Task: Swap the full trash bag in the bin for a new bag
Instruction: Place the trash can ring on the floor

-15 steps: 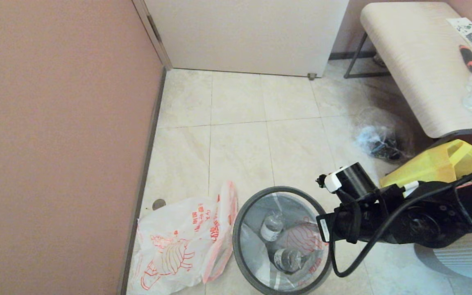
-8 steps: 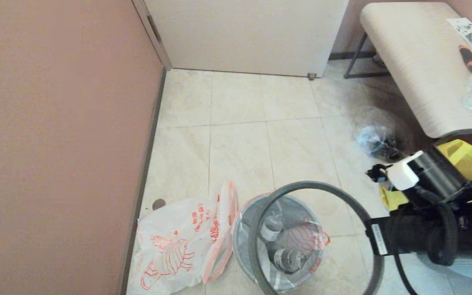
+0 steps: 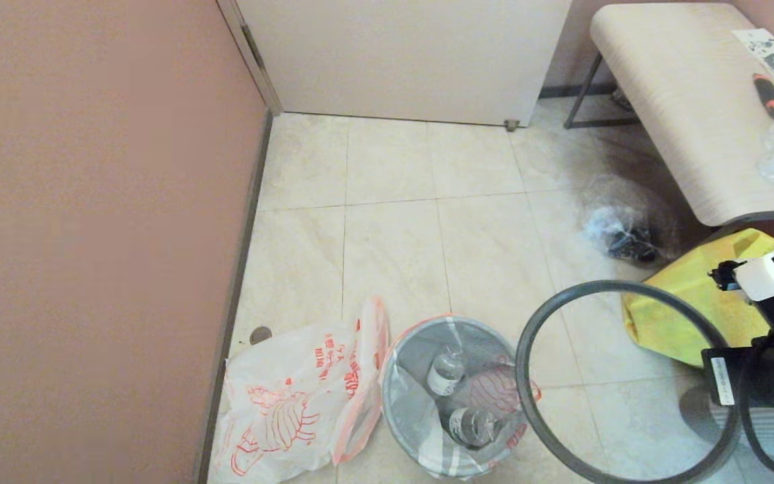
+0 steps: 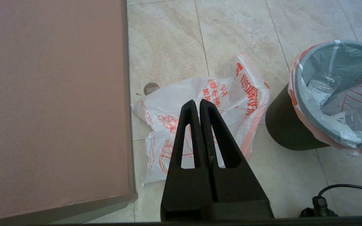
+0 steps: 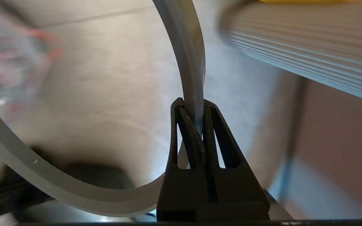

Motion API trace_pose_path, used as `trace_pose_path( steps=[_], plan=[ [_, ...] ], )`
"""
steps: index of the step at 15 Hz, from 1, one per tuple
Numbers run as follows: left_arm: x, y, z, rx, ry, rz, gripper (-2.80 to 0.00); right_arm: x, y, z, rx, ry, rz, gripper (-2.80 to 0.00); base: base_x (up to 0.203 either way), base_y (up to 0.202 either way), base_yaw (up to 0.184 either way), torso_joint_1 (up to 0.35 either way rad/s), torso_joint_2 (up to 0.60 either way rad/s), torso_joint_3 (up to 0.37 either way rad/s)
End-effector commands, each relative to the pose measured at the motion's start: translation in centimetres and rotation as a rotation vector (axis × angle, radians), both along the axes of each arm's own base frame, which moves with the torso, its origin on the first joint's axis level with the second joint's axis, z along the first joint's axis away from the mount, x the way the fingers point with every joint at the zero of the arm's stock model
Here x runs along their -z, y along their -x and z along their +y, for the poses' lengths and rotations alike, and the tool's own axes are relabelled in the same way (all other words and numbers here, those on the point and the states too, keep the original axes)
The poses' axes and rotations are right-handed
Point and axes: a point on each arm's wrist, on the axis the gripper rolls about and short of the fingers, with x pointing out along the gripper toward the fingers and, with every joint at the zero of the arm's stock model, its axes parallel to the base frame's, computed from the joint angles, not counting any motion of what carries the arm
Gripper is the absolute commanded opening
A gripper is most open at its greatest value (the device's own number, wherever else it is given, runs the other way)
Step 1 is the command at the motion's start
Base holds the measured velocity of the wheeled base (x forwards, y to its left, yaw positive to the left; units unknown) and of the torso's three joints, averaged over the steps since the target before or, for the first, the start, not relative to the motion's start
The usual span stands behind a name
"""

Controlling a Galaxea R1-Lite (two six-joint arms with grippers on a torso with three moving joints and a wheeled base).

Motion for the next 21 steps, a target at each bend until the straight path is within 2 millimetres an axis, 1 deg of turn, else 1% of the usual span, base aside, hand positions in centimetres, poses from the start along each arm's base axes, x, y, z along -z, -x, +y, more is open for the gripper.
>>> trace_pose_path(
  steps=[1,3,6,8,11,14,16,18,19,20,21],
  plan=[
    [0.0,0.0,0.0,0.0,0.0,-0.001,-2.8,1.0,-0.5,-1.4,0.06,0.028,0.035,-2.8,0.0,0.0,0.0,0.0,0.0,0.0],
    [0.0,0.0,0.0,0.0,0.0,-0.002,-2.8,3.1,-2.5,-1.5,0.084,0.041,0.068,-2.8,0.0,0.0,0.0,0.0,0.0,0.0],
    [0.0,0.0,0.0,0.0,0.0,-0.002,-2.8,7.2,-6.5,-1.7,0.089,0.042,0.115,-2.8,0.0,0.0,0.0,0.0,0.0,0.0],
    [0.0,0.0,0.0,0.0,0.0,-0.002,-2.8,10.2,-9.3,-2.3,0.074,0.04,0.155,-2.8,0.0,0.0,0.0,0.0,0.0,0.0],
    [0.0,0.0,0.0,0.0,0.0,-0.002,-2.8,14.8,-13.7,-4.6,0.048,0.053,0.201,-2.8,0.0,0.0,0.0,0.0,0.0,0.0],
    [0.0,0.0,0.0,0.0,0.0,-0.001,-2.8,19.3,-17.5,-7.3,0.008,0.07,0.262,-2.8,0.0,0.0,0.0,0.0,0.0,0.0],
    [0.0,0.0,0.0,0.0,0.0,-0.002,-2.8,22.5,-19.3,-8.5,-0.018,0.082,0.315,-2.8,0.0,0.0,0.0,0.0,0.0,0.0],
    [0.0,0.0,0.0,0.0,0.0,-0.002,-2.8,25.4,-20.5,-9.0,-0.05,0.096,0.362,-2.8,0.0,0.0,0.0,0.0,0.0,0.0],
    [0.0,0.0,0.0,0.0,0.0,-0.002,-2.8,26.5,-20.9,-9.2,-0.071,0.108,0.38,0.0,0.0,0.0,0.0,0.0,0.0,0.0],
    [0.0,0.0,0.0,0.0,0.0,-0.002,-2.8,27.1,-21.3,-9.2,-0.081,0.116,0.375,0.0,0.0,0.0,0.0,0.0,0.0,0.0],
    [0.0,0.0,0.0,0.0,0.0,-0.001,-2.8,27.1,-21.4,-9.1,-0.082,0.117,0.368,0.0,0.0,0.0,0.0,0.0,0.0,0.0]
  ],
)
